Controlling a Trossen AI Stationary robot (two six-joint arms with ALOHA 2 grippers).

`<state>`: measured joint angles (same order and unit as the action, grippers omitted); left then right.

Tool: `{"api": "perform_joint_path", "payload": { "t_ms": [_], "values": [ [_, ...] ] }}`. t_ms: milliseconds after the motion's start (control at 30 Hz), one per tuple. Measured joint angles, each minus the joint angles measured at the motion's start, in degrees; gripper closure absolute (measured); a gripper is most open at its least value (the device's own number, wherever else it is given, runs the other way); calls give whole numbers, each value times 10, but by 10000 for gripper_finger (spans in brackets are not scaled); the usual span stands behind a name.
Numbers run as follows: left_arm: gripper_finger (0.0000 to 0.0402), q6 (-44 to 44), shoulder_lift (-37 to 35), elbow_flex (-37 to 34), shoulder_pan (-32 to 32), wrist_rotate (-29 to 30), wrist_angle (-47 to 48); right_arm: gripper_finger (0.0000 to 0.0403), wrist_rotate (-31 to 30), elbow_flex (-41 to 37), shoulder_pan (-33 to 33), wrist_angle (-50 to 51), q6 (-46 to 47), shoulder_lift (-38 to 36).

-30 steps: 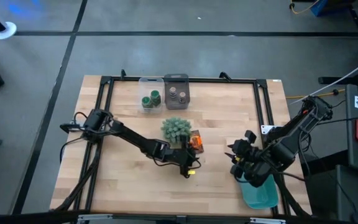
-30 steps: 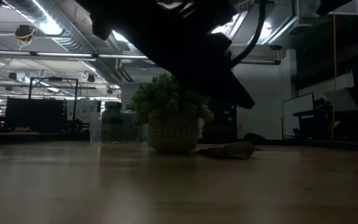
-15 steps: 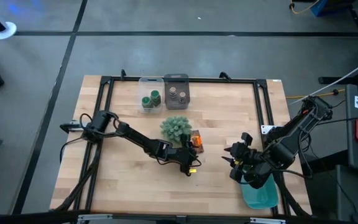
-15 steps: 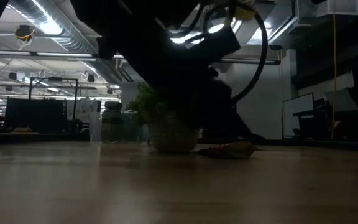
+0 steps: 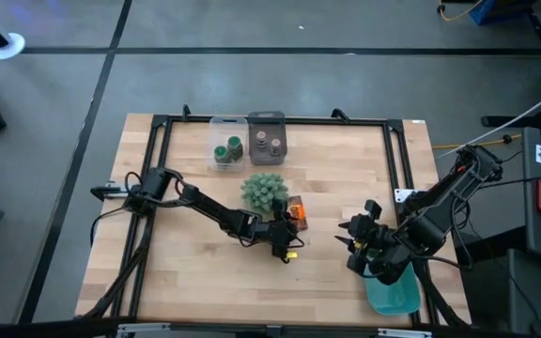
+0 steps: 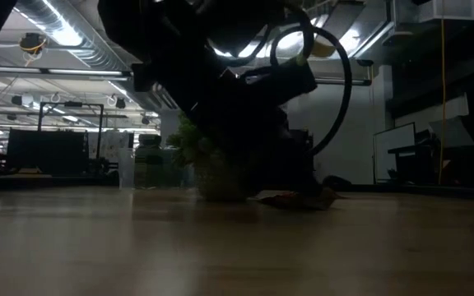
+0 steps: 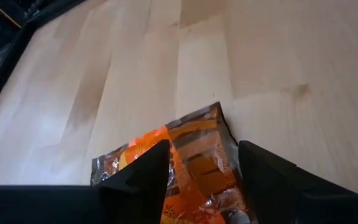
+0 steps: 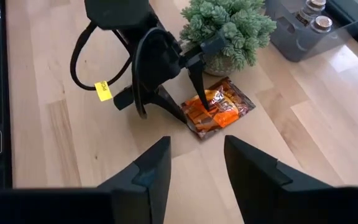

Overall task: Sort spices by type
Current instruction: Put the brown sachet seasoning into the blue bin

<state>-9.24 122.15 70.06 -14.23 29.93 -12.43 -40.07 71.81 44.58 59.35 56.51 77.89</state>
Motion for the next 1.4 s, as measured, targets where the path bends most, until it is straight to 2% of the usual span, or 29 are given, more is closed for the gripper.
{"api": "perform_joint_path", "payload": {
  "t_ms": [633,733,967,1100,1267,1400],
  "values": [
    [286,40,-1,0,21,5,54,253,0,0,0,-23,0,0],
    [308,55,-1,0,26,5,56,253,0,0,0,-23,0,0],
    [389,91,-2,1,35,8,57,253,0,0,0,-23,0,0],
    [389,108,-2,1,34,7,50,253,0,0,0,-23,-1,0],
    [396,115,-3,-1,23,-1,-8,253,3,0,0,-23,-32,0],
    [394,142,-25,-1,14,-2,-36,253,26,0,0,-22,-50,0]
  ]
}}
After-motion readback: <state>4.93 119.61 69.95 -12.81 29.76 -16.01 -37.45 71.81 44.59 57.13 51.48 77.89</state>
